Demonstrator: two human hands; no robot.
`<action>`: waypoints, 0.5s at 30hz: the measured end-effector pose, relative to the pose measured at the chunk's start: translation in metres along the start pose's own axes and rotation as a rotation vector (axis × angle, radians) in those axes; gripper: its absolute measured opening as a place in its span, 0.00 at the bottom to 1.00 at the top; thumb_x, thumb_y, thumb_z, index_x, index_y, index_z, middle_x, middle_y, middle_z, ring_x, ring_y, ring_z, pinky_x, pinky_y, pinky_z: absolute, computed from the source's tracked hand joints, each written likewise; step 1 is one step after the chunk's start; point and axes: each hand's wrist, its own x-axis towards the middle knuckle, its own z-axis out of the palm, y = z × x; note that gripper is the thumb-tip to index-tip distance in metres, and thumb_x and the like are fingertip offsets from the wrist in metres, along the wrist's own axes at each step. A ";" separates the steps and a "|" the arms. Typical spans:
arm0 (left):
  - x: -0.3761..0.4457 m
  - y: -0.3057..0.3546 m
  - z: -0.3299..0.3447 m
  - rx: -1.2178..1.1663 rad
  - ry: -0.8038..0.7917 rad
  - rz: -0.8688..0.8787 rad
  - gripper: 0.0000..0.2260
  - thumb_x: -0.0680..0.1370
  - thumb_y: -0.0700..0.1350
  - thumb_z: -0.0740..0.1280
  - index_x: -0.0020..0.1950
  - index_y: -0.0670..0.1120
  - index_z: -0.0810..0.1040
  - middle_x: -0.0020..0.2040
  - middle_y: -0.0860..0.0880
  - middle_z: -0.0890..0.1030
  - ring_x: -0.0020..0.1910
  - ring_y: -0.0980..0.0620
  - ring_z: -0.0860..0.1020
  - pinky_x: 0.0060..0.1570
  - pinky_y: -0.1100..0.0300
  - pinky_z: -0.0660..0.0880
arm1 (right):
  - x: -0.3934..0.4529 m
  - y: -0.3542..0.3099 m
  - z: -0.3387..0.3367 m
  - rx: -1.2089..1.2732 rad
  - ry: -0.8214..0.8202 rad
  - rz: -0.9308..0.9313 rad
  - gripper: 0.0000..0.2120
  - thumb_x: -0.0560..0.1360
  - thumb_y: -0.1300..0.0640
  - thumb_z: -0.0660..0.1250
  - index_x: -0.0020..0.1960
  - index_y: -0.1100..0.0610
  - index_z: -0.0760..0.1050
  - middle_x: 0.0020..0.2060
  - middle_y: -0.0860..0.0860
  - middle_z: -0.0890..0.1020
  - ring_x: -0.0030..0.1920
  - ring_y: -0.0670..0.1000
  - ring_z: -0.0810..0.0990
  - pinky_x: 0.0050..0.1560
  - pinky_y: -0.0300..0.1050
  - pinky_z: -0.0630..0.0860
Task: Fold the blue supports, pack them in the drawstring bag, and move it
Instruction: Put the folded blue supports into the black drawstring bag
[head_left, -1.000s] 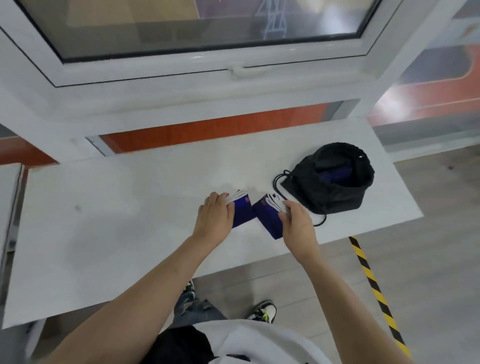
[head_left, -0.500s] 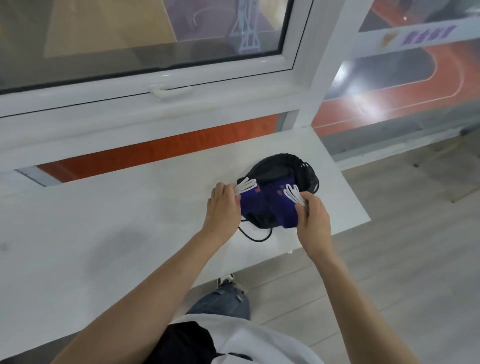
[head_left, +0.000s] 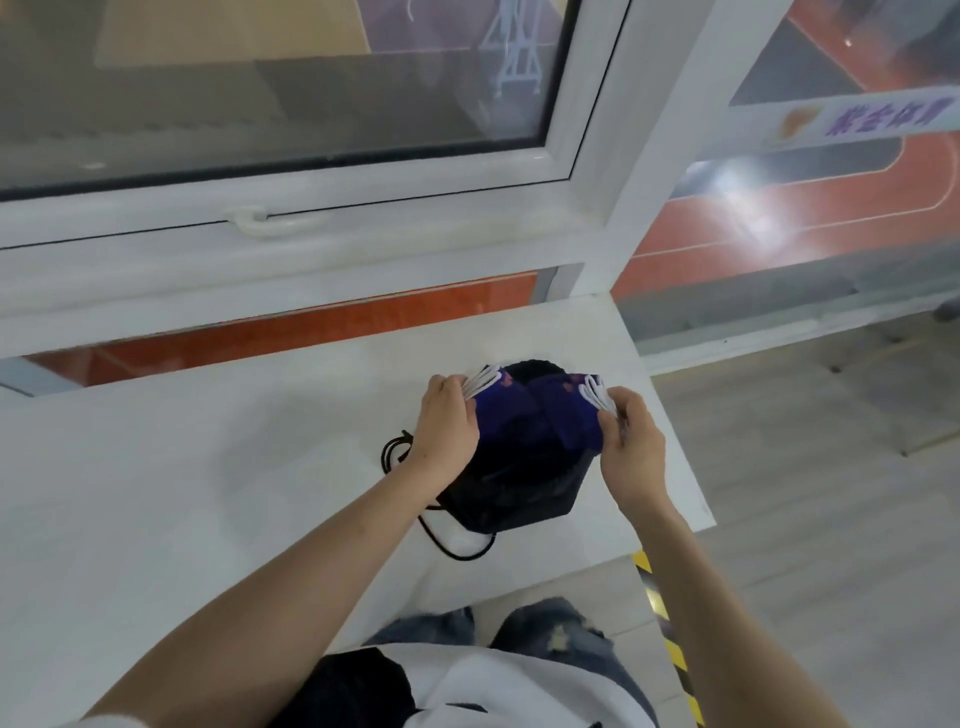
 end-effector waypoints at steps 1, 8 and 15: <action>0.002 -0.003 0.002 0.020 0.001 -0.032 0.11 0.84 0.41 0.60 0.65 0.42 0.74 0.61 0.44 0.73 0.57 0.45 0.76 0.57 0.52 0.77 | 0.009 0.002 0.001 0.000 -0.023 0.002 0.11 0.84 0.56 0.60 0.64 0.49 0.73 0.56 0.48 0.81 0.54 0.53 0.80 0.57 0.52 0.78; 0.004 -0.019 0.014 0.086 0.060 -0.198 0.10 0.83 0.40 0.58 0.61 0.41 0.75 0.58 0.42 0.73 0.56 0.41 0.75 0.57 0.48 0.74 | 0.071 0.008 0.016 -0.072 -0.401 -0.261 0.11 0.83 0.61 0.61 0.63 0.52 0.75 0.55 0.46 0.82 0.54 0.50 0.79 0.58 0.48 0.76; -0.005 -0.013 0.030 0.125 0.196 -0.381 0.11 0.82 0.40 0.60 0.64 0.41 0.74 0.60 0.41 0.73 0.57 0.39 0.75 0.60 0.42 0.74 | 0.124 0.023 0.035 -0.174 -0.747 -0.507 0.11 0.83 0.61 0.61 0.61 0.50 0.76 0.52 0.43 0.80 0.51 0.48 0.78 0.58 0.46 0.75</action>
